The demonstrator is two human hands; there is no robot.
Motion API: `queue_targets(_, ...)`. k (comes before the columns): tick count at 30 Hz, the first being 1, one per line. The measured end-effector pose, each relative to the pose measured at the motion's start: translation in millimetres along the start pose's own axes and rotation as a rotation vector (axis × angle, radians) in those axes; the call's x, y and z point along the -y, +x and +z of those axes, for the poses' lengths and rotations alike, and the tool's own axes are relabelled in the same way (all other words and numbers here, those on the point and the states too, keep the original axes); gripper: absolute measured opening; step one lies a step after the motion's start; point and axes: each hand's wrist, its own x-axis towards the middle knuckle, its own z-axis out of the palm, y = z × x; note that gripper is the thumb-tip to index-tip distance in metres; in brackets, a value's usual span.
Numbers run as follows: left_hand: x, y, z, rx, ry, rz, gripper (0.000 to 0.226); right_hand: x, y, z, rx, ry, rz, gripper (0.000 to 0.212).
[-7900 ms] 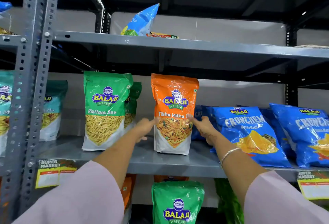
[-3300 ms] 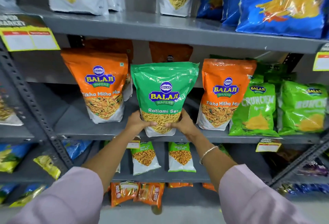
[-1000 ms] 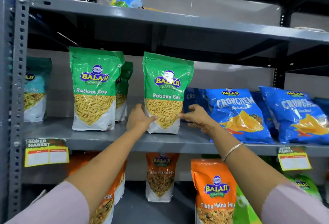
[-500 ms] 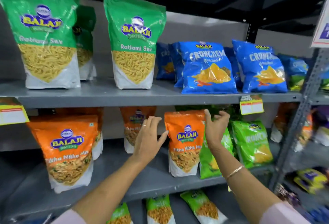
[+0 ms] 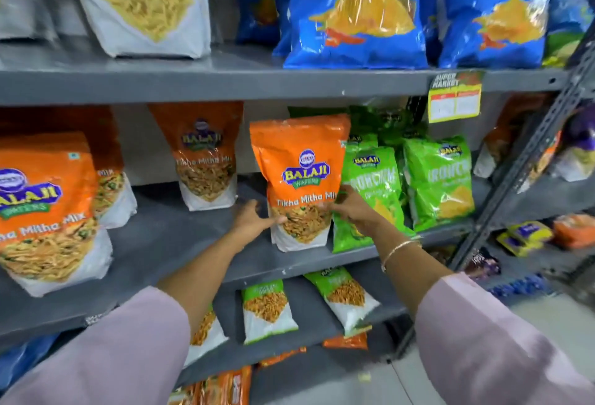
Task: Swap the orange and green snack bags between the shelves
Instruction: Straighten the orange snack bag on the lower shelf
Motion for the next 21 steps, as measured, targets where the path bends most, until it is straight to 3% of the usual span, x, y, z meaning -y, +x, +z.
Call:
queue_targets(3,2.7,5.6,10.8,0.012,-0.032,0.015,0.067,-8.5,4.3,4.1,0.034,-0.007,0.029,0.058)
queue_targets(6,0.9,7.0,20.8,-0.033,-0.045,0.043,0.054,-15.6,9.2,10.5,0.047,-0.008,0.034,0.068)
queue_targets(13,-2.6,3.8,16.8,-0.124,-0.054,0.076,0.048,-19.7,10.6,20.9,-0.043,0.031,-0.017,0.066)
queue_targets(21,10.8,-17.5,-47.5,-0.196,-0.028,0.092,0.053,6.0,12.3,77.9,0.034,0.068,-0.057,0.066)
